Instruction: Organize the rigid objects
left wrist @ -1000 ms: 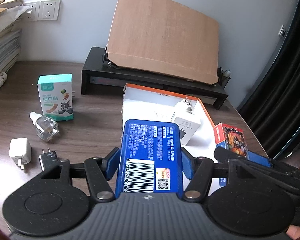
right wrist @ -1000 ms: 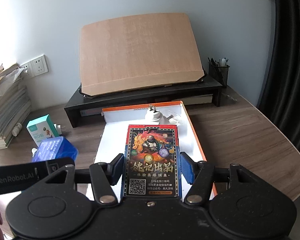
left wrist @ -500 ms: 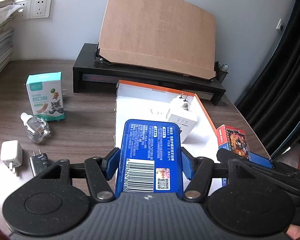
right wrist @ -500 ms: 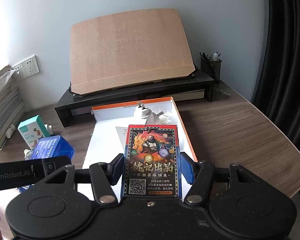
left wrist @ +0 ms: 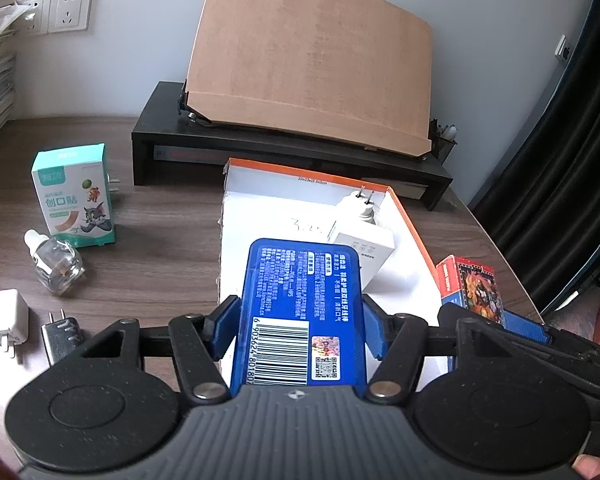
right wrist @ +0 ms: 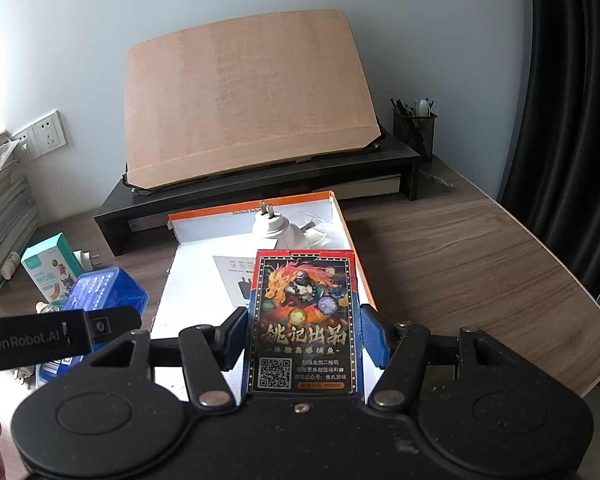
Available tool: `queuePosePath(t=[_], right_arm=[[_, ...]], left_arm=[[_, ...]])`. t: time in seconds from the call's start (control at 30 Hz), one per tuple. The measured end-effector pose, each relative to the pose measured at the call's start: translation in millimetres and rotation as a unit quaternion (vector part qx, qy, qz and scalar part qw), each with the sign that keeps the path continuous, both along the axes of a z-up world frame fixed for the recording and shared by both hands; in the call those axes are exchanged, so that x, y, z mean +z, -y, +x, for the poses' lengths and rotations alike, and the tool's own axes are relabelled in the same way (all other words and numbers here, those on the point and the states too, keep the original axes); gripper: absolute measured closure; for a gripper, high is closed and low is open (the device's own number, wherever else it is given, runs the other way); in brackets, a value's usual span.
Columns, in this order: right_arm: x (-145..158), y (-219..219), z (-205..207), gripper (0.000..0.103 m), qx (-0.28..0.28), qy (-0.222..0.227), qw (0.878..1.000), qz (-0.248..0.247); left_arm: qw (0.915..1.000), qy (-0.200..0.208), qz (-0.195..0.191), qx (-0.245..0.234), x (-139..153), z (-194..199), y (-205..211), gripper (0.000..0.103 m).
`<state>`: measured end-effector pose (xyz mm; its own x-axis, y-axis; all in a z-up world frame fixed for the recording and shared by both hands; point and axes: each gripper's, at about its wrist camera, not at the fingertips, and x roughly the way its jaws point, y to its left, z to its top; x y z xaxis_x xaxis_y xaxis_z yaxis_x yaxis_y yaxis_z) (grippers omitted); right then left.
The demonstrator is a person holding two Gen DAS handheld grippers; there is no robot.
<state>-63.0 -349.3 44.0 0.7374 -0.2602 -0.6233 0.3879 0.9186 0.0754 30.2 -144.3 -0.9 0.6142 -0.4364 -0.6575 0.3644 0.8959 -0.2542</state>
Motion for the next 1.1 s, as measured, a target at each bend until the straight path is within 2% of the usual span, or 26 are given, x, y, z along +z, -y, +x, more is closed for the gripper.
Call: queuePosePath(t=[0.3,0.87,1.1], right_arm=[[-6.1,-1.5,3.6,0.032,0.004,-0.013,1.000,0.004],[-7.2,-11.4,7.8,0.032,0.030,-0.012,0.999,-0.006],[-8.8,-11.6,8.7,0.032,0.031,-0.021,0.999,-0.006]], left_arm=[[0.9999,-0.009,0.004,-0.003,-6.7,4.2,0.7,0.040],[0.9997,0.012,0.009,0.019,-5.8,9.1,-7.0,0.040],[0.9997,0.004,0.007,0.022,-11.4,9.9,-7.6,0.040]])
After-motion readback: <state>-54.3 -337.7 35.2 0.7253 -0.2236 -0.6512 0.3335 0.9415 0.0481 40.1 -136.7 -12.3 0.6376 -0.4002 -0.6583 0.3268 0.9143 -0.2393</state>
